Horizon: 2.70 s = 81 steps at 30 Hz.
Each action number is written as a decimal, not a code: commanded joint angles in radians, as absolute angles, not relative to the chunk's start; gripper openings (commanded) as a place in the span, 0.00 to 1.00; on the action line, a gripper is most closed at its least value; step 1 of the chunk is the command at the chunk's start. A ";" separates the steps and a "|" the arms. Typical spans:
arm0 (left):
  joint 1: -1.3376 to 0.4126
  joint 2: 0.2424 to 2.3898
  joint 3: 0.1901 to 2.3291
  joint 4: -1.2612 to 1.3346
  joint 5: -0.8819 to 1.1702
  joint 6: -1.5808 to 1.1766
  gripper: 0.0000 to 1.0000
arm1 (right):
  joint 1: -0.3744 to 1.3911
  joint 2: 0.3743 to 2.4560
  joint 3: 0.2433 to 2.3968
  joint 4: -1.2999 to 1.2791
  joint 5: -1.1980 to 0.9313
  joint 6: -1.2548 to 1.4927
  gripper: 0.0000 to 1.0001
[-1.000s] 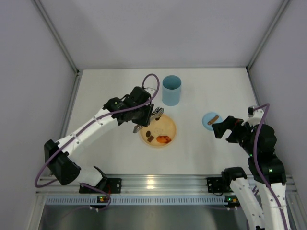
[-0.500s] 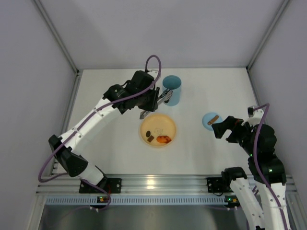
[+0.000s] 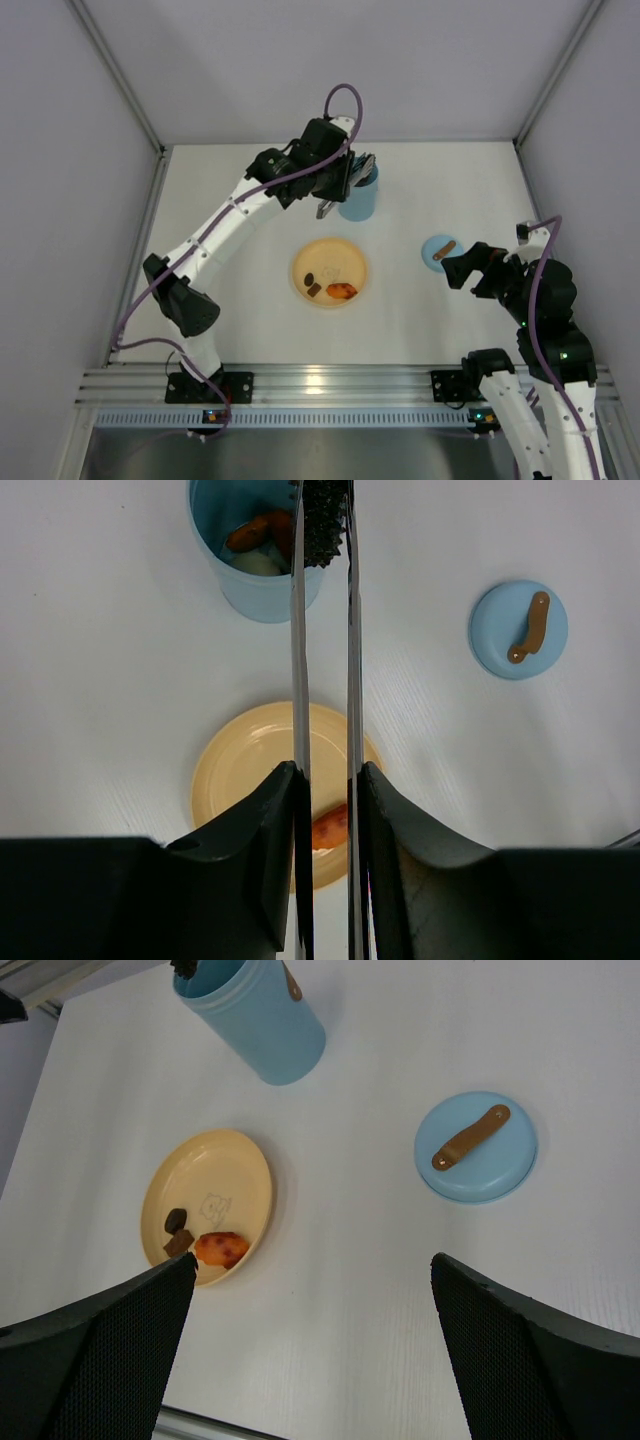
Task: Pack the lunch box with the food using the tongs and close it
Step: Place the fake food in the packing box, then pick up the fake food from the plate.
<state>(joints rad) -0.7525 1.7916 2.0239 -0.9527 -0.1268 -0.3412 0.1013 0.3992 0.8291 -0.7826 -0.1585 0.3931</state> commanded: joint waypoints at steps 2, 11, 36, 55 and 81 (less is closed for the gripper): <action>-0.752 1.838 2.124 -0.930 -0.184 -0.341 0.26 | 0.089 0.396 0.844 -0.775 -0.155 0.385 0.99; -0.727 1.888 2.145 -0.920 -0.216 -0.330 0.26 | 0.087 0.403 0.847 -0.773 -0.155 0.380 0.99; -0.715 1.890 2.135 -0.930 -0.201 -0.310 0.47 | 0.087 0.399 0.845 -0.776 -0.160 0.379 0.99; -0.735 1.599 1.925 -1.023 -0.109 -0.302 0.48 | 0.087 0.388 0.847 -0.778 -0.160 0.383 0.99; -0.913 1.270 1.216 -0.988 0.012 -0.314 0.54 | 0.087 0.400 0.847 -0.767 -0.166 0.393 0.99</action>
<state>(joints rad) -0.9039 1.2766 1.2209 -1.0470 0.0284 -0.3115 0.1013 0.3992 0.8295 -0.7822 -0.1600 0.3939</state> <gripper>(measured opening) 0.536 0.993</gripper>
